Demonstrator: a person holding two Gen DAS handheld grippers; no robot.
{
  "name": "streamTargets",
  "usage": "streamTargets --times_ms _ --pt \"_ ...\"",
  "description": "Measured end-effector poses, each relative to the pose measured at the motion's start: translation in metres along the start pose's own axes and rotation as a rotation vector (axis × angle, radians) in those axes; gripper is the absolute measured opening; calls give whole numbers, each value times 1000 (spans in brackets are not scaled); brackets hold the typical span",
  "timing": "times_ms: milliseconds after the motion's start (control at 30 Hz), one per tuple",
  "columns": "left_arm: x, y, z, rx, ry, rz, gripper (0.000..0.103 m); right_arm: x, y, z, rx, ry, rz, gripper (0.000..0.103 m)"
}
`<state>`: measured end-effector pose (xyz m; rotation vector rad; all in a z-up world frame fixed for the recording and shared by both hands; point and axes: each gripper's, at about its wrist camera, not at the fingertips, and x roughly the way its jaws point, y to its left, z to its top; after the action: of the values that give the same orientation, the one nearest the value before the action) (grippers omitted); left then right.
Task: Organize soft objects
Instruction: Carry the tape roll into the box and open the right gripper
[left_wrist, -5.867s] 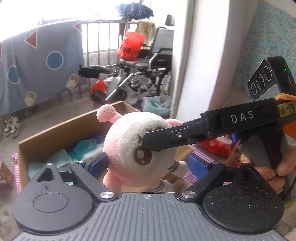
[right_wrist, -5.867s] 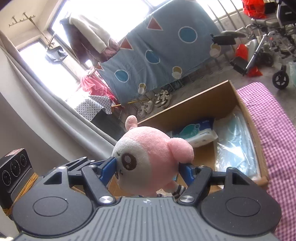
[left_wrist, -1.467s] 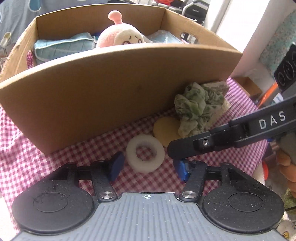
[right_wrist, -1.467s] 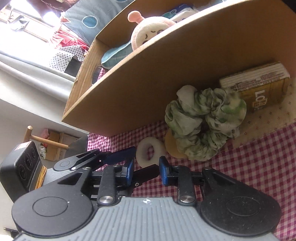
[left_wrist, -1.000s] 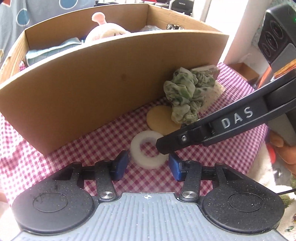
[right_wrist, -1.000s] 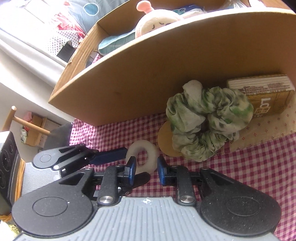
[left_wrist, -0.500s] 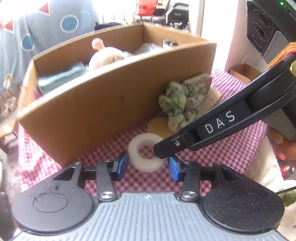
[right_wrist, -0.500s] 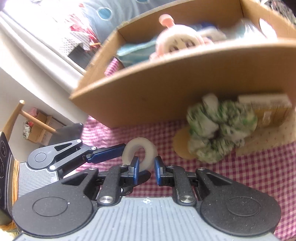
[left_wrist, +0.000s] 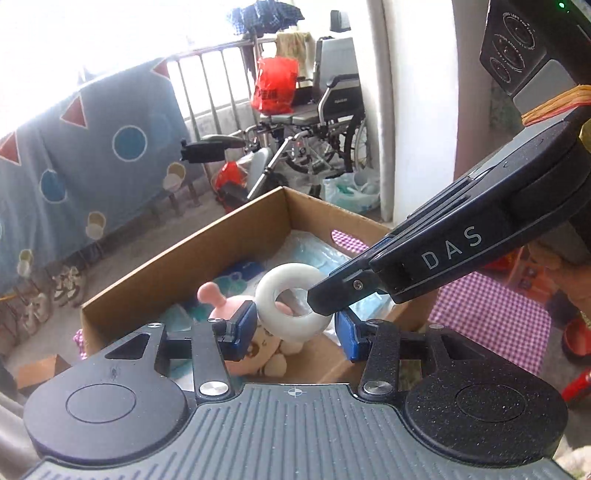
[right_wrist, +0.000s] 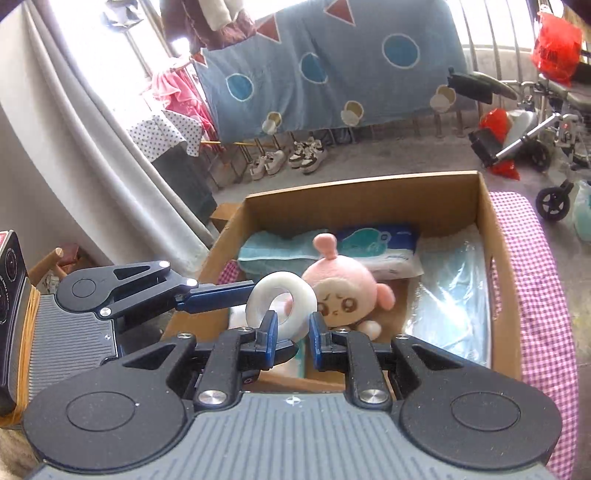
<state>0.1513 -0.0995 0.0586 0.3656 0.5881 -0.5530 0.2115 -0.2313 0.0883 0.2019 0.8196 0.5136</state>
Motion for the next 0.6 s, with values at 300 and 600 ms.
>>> streamTargets --times_ms 300,600 --pt "108 23 30 -62 199 -122 45 71 -78 48 81 233 -66 20" --pt "178 35 29 -111 360 -133 45 133 -118 57 105 370 -87 20"
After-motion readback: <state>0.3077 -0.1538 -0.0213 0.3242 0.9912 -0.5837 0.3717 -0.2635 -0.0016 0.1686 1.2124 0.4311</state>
